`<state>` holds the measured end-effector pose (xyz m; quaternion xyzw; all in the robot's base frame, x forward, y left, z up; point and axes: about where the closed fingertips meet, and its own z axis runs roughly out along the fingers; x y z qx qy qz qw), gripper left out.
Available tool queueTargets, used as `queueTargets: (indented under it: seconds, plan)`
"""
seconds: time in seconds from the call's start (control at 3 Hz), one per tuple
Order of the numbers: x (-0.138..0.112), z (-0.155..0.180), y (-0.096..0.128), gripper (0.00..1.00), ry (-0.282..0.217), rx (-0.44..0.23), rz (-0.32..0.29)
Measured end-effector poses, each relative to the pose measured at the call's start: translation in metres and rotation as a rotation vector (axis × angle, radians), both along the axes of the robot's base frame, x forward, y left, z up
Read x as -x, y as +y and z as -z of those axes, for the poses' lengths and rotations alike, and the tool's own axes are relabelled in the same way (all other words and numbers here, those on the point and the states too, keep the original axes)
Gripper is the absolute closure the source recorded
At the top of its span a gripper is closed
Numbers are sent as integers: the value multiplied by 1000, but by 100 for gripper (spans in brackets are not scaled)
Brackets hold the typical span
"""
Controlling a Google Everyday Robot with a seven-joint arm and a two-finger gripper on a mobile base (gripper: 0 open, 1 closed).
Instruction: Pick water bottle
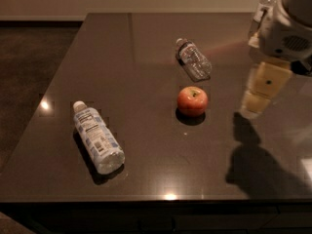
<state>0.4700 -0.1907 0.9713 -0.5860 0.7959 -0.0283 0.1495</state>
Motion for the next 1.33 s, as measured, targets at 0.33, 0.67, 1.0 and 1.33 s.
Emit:
queueTargets:
  seconds: [0.33, 0.67, 1.0, 1.33]
  plan:
    - [-53, 8, 28, 0, 8, -43, 135]
    - [-99, 11, 39, 0, -1, -115, 300]
    - [-138, 21, 48, 0, -9, -165, 436]
    - [-177, 38, 55, 0, -9, -186, 550]
